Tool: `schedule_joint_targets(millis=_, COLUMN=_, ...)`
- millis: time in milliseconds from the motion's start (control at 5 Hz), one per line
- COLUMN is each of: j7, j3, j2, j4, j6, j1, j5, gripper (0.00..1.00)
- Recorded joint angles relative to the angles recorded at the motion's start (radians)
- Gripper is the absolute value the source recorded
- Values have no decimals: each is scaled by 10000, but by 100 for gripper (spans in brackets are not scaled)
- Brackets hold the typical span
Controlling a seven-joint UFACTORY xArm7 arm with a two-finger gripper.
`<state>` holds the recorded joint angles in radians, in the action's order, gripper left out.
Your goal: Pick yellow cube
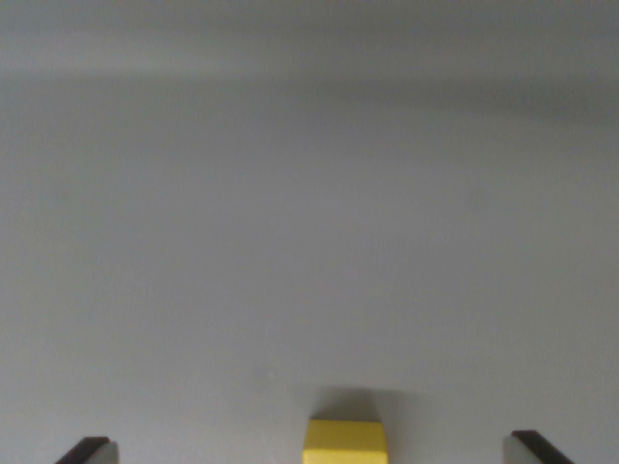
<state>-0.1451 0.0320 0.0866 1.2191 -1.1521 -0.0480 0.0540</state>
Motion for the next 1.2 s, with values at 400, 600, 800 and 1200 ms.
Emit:
schedule_joint_targets(millis=400, j7=-129, j3=20, j2=92, j4=-424, j6=473, j1=-12, j5=77, gripper=0)
schedule_joint_targets(millis=600, j7=-129, j3=20, j2=92, j4=-424, j6=473, j1=-12, j5=77, gripper=0)
schedule_joint_targets(millis=800, j7=-259, j3=41, j2=185, j4=-849, j6=947, j1=-24, j5=153, gripper=0)
schedule_joint_targets(millis=1200, j7=-388, j3=61, j2=277, j4=-1273, j6=1419, j1=-36, j5=230, gripper=0)
